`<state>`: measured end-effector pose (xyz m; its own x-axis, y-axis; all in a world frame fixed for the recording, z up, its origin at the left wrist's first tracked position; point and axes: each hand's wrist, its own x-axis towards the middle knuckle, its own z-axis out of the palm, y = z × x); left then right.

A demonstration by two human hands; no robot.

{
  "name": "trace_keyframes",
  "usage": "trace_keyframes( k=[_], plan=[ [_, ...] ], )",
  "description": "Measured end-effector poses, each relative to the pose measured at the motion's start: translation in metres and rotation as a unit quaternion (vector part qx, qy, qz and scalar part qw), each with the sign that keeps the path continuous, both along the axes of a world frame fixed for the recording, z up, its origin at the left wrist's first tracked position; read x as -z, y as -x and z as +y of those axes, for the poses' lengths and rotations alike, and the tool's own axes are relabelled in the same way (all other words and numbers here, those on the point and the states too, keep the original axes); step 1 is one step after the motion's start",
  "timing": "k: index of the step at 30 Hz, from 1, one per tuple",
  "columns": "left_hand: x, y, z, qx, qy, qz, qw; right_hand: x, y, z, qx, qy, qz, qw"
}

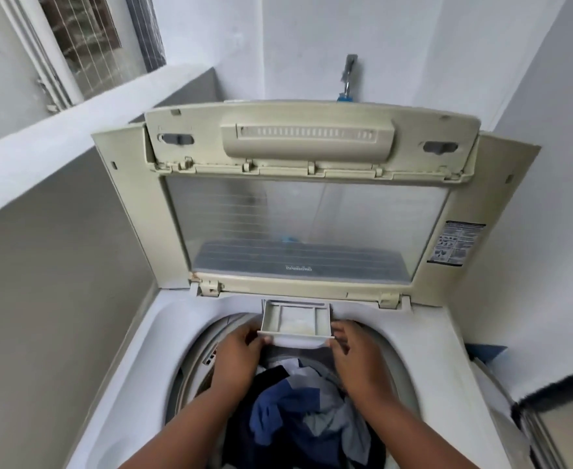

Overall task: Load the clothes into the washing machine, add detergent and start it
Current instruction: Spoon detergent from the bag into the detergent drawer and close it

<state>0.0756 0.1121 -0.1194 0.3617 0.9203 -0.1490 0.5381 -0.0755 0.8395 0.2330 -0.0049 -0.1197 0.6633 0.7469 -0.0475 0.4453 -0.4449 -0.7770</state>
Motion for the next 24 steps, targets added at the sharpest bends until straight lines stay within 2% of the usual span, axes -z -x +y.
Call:
trace_keyframes(
  k=[10,24],
  plan=[
    [0.018,-0.007,0.012,-0.052,0.031,-0.035,0.998,0.013,-0.009,0.017,0.06,-0.024,-0.02,0.998],
    [0.017,-0.022,0.026,-0.109,0.05,-0.089,0.989,0.022,-0.02,0.034,0.069,-0.097,-0.01,0.993]
  ],
)
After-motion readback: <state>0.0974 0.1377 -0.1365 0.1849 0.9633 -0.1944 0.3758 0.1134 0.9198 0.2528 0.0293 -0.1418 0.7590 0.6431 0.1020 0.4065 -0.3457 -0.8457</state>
